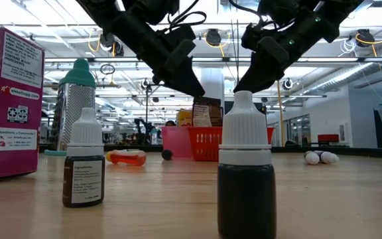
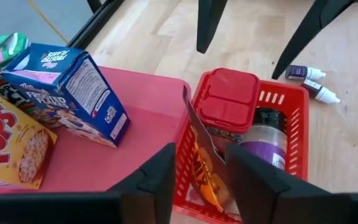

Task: Pick & Place Kitchen Items
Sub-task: Put the orange seasoning pack into the red bin, then put the violet food coloring bottle into the orange bin

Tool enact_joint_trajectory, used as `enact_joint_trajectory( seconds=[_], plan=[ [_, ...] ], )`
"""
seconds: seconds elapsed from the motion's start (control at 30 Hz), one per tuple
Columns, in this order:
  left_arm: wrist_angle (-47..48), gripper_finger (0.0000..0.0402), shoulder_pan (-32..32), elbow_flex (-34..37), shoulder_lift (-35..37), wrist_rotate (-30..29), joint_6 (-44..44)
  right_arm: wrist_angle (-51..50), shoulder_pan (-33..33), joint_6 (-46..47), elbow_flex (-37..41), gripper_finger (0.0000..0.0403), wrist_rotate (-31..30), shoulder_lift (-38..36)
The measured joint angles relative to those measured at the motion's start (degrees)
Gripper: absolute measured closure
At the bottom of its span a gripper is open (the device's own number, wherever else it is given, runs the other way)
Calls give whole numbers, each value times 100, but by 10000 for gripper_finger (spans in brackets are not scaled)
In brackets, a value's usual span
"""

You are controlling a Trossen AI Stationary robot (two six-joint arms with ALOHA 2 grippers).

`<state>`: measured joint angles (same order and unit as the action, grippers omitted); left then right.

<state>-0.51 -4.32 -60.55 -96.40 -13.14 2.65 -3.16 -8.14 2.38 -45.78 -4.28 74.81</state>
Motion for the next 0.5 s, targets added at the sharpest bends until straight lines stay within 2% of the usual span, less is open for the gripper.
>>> enact_joint_trajectory(
  seconds=[0.23,0.5],
  plan=[
    [384,232,115,0,250,52,2,-661,230,310,2,147,-1,0],
    [1012,235,342,2,885,6,49,-1351,642,983,4,147,-6,-48]
  ],
)
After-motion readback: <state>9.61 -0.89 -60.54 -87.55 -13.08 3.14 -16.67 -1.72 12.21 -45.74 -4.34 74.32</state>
